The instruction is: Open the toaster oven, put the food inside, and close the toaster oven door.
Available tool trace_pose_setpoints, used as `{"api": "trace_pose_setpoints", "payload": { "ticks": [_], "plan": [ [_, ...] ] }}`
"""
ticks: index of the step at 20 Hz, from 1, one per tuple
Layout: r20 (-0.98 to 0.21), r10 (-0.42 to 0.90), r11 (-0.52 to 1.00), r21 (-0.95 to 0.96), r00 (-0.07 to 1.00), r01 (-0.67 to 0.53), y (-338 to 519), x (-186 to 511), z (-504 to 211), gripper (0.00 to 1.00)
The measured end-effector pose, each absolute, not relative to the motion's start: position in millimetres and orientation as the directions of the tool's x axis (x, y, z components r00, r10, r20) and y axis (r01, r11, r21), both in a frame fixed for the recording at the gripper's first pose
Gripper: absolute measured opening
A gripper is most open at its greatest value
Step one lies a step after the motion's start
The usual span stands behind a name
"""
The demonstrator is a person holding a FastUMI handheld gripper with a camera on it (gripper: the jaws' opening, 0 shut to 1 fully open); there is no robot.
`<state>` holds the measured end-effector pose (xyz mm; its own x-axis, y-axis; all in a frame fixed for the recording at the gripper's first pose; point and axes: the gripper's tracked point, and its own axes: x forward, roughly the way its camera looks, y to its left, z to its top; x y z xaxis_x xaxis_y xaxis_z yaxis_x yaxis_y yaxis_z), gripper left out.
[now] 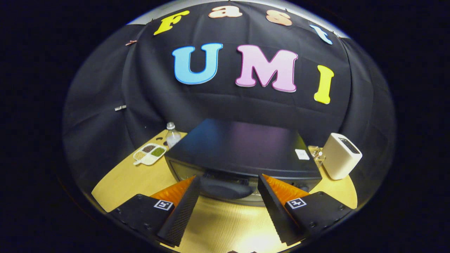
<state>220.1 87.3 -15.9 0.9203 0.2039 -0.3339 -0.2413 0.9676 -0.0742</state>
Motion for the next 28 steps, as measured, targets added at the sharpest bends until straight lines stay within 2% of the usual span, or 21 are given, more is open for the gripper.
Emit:
{"api": "trace_pose_setpoints", "payload": {
  "ticks": [7,11,19,23,28],
  "plan": [
    [-0.084,0.167,0.981,-0.084,0.982,-0.174,54,185,93,1.0],
    [0.018,0.105,0.986,-0.131,0.994,-0.102,15,143,126,0.99],
    [0.01,-0.009,0.999,-0.049,1.0,0.009,-37,76,121,0.98],
    [0.013,-0.007,1.0,-0.012,1.0,0.007,-34,67,124,0.98],
    [0.04,0.016,0.999,-0.052,0.999,-0.014,-30,66,131,0.98]
  ]
}}
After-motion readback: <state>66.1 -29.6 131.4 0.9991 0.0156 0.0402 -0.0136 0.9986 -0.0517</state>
